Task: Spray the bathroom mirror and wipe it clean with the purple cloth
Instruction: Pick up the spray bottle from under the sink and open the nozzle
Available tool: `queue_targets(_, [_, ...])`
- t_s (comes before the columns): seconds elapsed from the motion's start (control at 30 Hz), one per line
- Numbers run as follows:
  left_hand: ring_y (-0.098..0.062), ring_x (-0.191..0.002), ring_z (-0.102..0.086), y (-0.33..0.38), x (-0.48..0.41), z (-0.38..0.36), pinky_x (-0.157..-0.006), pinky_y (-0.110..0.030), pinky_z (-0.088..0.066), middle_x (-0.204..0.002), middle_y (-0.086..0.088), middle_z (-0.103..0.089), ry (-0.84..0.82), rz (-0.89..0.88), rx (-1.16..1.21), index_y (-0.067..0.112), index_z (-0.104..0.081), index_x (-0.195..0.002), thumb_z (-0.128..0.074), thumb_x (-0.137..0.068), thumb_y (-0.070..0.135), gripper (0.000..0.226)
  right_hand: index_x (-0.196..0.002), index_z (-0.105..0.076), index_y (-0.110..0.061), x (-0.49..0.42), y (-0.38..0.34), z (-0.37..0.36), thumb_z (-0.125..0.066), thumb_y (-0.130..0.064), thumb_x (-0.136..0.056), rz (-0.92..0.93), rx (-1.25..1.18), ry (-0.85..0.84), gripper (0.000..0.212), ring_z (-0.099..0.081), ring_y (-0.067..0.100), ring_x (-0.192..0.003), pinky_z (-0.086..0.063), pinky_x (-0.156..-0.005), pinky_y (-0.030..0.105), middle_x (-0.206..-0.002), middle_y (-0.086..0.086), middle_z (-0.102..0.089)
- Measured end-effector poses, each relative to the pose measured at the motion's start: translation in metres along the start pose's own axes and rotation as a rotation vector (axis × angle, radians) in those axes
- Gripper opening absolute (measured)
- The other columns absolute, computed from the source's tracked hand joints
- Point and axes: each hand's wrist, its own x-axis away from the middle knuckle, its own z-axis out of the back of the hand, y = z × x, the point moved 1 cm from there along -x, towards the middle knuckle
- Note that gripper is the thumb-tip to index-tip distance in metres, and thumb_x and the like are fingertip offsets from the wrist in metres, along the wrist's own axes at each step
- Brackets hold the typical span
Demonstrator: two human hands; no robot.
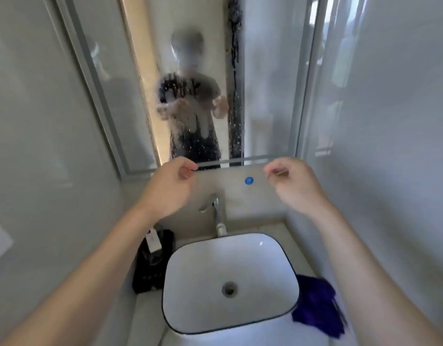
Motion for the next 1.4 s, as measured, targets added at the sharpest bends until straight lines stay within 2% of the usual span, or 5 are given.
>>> queue_targets(0.57, [-0.020, -0.100, -0.064, -0.134, 0.217, -0.207, -0.072, -0.030, -0.045, -0.098, 0.002, -0.070, -0.598, 0.518, 0.026, 0.029, -0.061, -0.106, -0.051, -0.084, 0.022, 0.025, -0.085, -0.067, -0.002, 0.261, 0.216, -0.036, -0.054, -0.015, -0.087, -0.805, 0.168, -0.354, 0.019, -0.067, 0.026, -0.077, -0.044, -0.058, 0.028, -0.083, 0.017, -0.071])
queue_targets(0.87, [-0.020, -0.093, -0.068, -0.133, 0.323, -0.250, -0.084, -0.037, -0.055, -0.093, 0.002, -0.071, -0.663, 0.723, -0.023, 0.030, -0.065, -0.094, -0.051, -0.083, 0.020, 0.020, -0.083, -0.066, -0.003, 0.341, 0.249, -0.034, -0.050, -0.016, -0.089, -0.815, 0.133, -0.612, 0.021, -0.060, 0.021, -0.066, -0.044, -0.056, 0.030, -0.074, 0.007, -0.065])
queue_targets(1.03, [-0.019, -0.083, -0.070, -0.122, 0.373, -0.262, -0.087, -0.039, -0.056, -0.089, 0.000, -0.072, -0.666, 0.815, -0.006, 0.032, -0.064, -0.086, -0.050, -0.083, 0.010, 0.026, -0.063, -0.032, -0.011, 0.378, 0.261, -0.022, -0.046, -0.019, -0.095, -0.773, 0.127, -0.675, 0.036, -0.027, 0.015, -0.048, -0.023, -0.050, 0.030, -0.055, 0.004, -0.032])
queue_targets(1.2, [-0.016, -0.088, -0.069, -0.117, 0.395, -0.272, -0.086, -0.035, -0.054, -0.094, 0.003, -0.071, -0.686, 0.813, -0.019, 0.032, -0.064, -0.091, -0.051, -0.083, 0.017, 0.021, -0.082, -0.054, 0.008, 0.393, 0.282, -0.017, -0.041, -0.020, -0.095, -0.807, 0.124, -0.702, 0.034, -0.046, 0.023, -0.061, -0.034, -0.057, 0.035, -0.079, 0.026, -0.061])
queue_targets(1.4, [-0.014, -0.087, -0.068, -0.126, 0.411, -0.292, -0.082, -0.035, -0.056, -0.095, 0.006, -0.070, -0.766, 0.810, -0.063, 0.028, -0.062, -0.103, -0.051, -0.087, 0.019, 0.022, -0.095, -0.064, -0.007, 0.404, 0.308, -0.025, -0.047, -0.019, -0.096, -0.829, 0.107, -0.674, 0.020, -0.063, 0.023, -0.084, -0.052, -0.074, 0.038, -0.089, 0.008, -0.068])
